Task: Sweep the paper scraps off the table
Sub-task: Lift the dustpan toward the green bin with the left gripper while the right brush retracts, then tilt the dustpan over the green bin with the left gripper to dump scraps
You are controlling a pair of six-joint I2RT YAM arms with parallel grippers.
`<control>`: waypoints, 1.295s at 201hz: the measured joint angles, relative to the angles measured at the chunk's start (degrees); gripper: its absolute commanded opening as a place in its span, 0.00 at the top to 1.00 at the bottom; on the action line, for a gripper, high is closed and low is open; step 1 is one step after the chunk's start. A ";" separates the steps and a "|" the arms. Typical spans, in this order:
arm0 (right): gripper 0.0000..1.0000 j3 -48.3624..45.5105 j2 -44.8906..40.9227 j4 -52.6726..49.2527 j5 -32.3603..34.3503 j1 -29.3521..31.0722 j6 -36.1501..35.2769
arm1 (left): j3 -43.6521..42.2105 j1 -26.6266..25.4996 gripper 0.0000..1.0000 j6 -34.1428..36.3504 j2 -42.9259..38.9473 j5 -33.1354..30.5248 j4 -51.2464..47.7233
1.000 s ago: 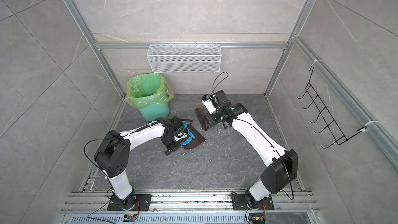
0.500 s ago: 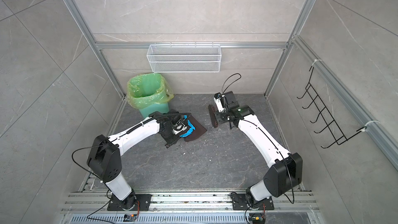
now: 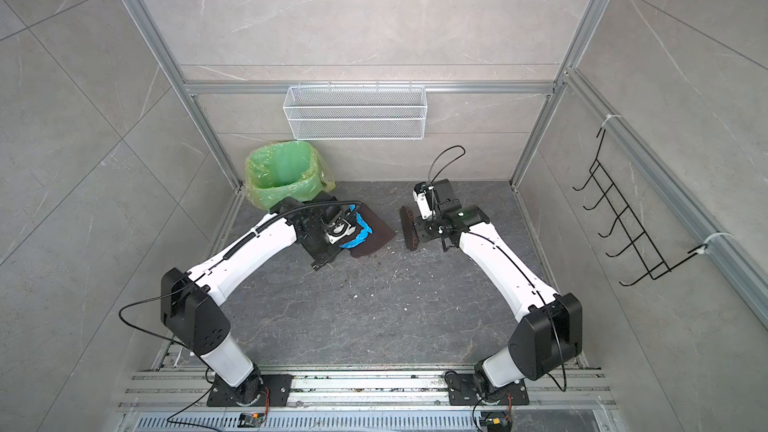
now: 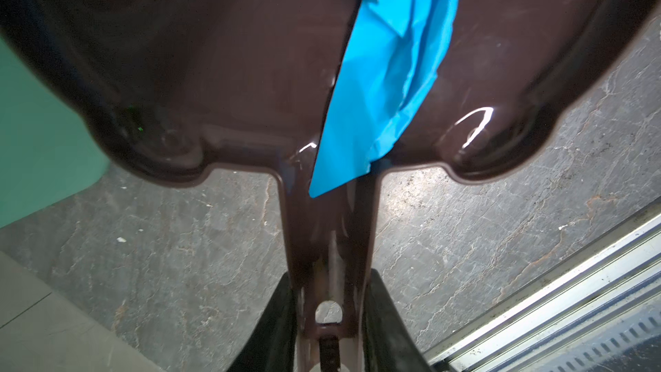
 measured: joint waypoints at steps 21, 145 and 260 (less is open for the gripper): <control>1.00 0.00 -0.02 0.00 -0.35 0.00 0.04 | 4.20 2.43 1.00 1.14 0.00 -0.07 -2.29; 1.00 0.00 -0.02 0.39 -2.49 0.00 0.28 | 19.06 19.96 1.00 7.37 -1.11 -0.50 -11.28; 1.00 -1.86 -1.57 0.70 -5.42 0.00 0.39 | 43.93 31.67 1.00 11.78 13.03 -9.25 -14.86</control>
